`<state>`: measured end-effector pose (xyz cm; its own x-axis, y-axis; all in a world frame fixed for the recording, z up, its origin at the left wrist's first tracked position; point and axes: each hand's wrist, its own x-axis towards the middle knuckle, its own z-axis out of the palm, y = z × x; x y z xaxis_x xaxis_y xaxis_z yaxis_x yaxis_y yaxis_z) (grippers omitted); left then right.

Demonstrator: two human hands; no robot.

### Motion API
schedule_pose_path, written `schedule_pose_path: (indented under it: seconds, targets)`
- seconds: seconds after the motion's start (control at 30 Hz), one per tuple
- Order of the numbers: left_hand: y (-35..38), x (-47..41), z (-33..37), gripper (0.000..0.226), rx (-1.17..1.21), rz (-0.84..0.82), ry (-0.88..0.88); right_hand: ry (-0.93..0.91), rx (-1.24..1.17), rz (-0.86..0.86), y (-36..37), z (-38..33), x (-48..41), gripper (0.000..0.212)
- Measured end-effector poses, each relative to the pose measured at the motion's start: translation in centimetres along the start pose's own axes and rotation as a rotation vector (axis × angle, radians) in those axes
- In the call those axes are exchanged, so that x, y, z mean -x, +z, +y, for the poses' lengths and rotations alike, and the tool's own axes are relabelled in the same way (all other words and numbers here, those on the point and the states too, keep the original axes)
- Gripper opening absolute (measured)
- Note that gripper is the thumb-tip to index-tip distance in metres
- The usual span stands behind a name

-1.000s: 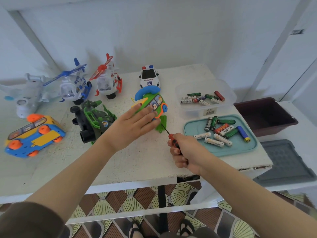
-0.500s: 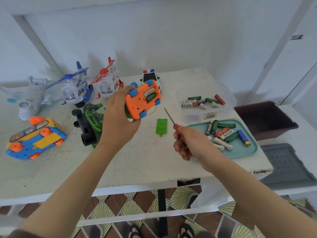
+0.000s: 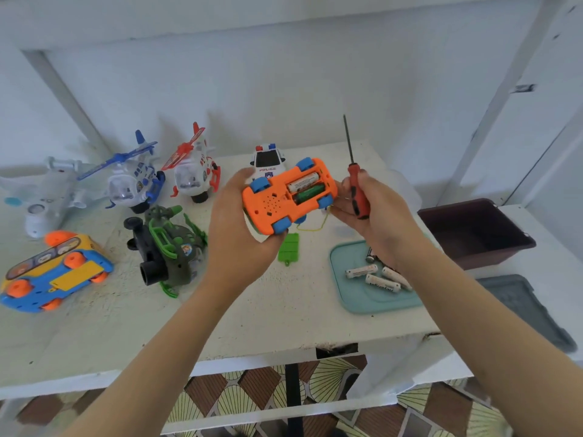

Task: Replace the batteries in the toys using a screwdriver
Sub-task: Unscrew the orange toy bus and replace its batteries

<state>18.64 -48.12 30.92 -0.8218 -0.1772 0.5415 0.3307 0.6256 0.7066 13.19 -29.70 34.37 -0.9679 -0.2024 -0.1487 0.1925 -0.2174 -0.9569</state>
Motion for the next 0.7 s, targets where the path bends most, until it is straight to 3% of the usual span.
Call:
schedule_pose_path:
  seconds: [0.07,0.27,0.37,0.53,0.7]
  targets:
    - [0.1,-0.7,0.2,0.086,0.015,-0.008,-0.024,-0.012,0.0,0.003,0.0,-0.4,-0.2,0.036]
    - [1.5,-2.2,0.6,0.077,-0.048,-0.063,0.017,-0.046,0.054,0.042,-0.1,-1.4,-0.5,0.033]
    - [2.2,-2.8,0.8,0.071,-0.045,-0.016,0.008,-0.085,0.091,0.033,-0.5,-1.5,-0.8,0.034]
    - [3.8,-3.9,1.3,0.061,-0.073,0.039,0.107,-0.295,0.529,0.12,-2.5,-0.8,-1.0,0.031]
    - [5.2,-6.0,1.4,0.058,-0.128,0.04,0.049,-0.359,0.821,0.077,-4.5,-0.6,-0.5,0.031]
